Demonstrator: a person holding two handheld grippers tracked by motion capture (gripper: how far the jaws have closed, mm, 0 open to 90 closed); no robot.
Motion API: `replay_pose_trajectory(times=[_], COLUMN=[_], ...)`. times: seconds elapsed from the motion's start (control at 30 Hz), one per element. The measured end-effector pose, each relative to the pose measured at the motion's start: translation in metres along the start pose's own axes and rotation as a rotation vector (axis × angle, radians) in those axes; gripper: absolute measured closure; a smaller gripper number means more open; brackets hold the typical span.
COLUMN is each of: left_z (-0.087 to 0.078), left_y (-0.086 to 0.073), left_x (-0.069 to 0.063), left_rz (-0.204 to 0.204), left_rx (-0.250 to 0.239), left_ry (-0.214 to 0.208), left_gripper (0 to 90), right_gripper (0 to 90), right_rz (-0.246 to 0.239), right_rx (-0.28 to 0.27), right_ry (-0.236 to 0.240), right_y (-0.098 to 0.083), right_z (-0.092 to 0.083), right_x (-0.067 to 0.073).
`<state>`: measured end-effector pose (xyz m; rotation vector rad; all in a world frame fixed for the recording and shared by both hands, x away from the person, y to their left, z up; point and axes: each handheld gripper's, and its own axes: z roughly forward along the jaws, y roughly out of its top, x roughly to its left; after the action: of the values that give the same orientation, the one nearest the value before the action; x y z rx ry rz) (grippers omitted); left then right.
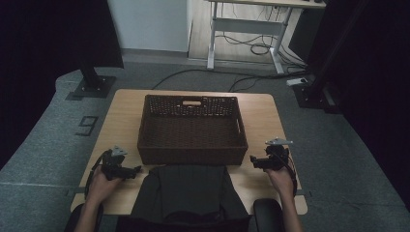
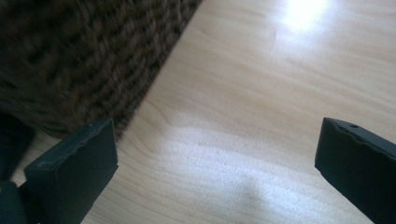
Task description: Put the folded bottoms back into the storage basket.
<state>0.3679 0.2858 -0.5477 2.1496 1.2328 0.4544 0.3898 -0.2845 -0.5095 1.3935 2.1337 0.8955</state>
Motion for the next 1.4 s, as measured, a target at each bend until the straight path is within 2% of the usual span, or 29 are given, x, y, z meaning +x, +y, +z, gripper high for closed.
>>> replay_pose_trajectory(times=[0.13, 0.3, 0.5, 0.63, 0.83, 1.4], left_z=[0.0, 0.0, 0.0, 0.0, 0.0, 0.0], left_y=[0.0, 0.0, 0.0, 0.0, 0.0, 0.0], left_x=[0.0, 0.0, 0.0, 0.0, 0.0, 0.0], left_rz=[0.0, 0.0, 0.001, 0.001, 0.001, 0.003], left_rx=[0.001, 0.0, 0.001, 0.001, 0.001, 0.001], left_ry=[0.0, 0.0, 0.0, 0.0, -0.001, -0.003], left_gripper=[0.0, 0.0, 0.0, 0.0, 0.0, 0.0], right_gripper=[0.0, 0.0, 0.0, 0.0, 0.0, 0.0], right_rz=[0.003, 0.015, 0.026, 0.009, 0.011, 0.028], right_rx=[0.071, 0.11, 0.106, 0.081, 0.005, 0.003], right_ry=[0.001, 0.031, 0.045, 0.016, 0.018, 0.026], right_y=[-0.007, -0.016, -0.024, -0.026, -0.03, -0.03], right_z=[0.011, 0.022, 0.031, 0.033, 0.037, 0.036], right_x=[0.002, 0.002, 0.001, 0.004, 0.009, 0.008])
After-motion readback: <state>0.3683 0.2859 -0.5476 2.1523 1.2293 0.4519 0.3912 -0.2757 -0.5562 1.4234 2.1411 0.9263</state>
